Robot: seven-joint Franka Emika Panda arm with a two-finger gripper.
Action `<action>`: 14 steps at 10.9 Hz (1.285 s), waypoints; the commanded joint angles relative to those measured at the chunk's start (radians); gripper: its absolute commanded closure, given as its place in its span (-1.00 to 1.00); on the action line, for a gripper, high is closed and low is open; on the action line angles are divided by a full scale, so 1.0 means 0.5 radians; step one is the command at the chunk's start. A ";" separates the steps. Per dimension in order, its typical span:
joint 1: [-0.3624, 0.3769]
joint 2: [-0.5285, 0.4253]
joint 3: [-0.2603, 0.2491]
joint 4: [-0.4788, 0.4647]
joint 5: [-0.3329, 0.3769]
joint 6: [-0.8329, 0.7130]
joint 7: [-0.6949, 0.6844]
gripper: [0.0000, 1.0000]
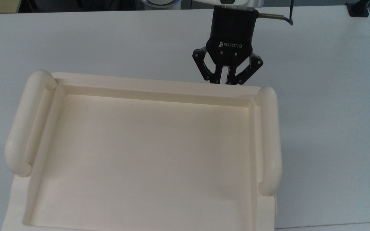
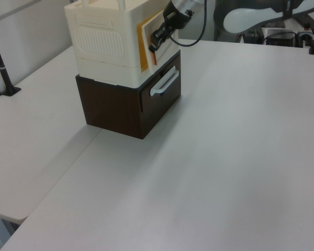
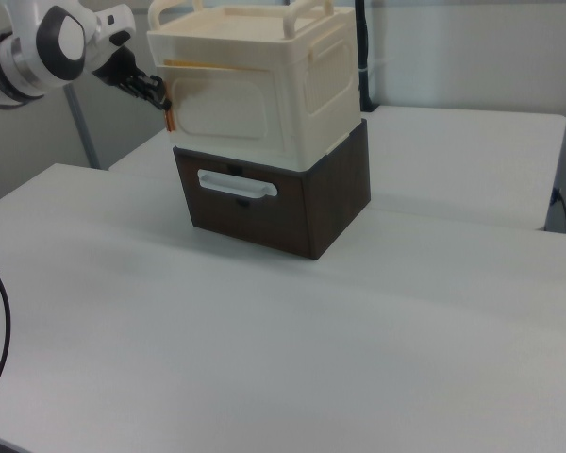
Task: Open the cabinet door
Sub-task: 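Grasp the door edge and pull it outward, swinging it open, then release the door and lift the gripper away from it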
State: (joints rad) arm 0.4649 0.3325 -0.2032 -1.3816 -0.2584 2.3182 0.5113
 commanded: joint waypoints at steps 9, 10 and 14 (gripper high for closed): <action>-0.273 -0.382 0.008 -0.108 0.593 -1.466 -1.190 -0.55; -0.328 -0.431 0.004 -0.105 0.603 -1.595 -1.231 -0.60; -0.460 -0.597 0.004 -0.108 0.547 -1.912 -1.216 -1.00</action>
State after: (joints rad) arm 0.2684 0.1008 -0.2066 -1.3950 0.0171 1.3941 -0.0818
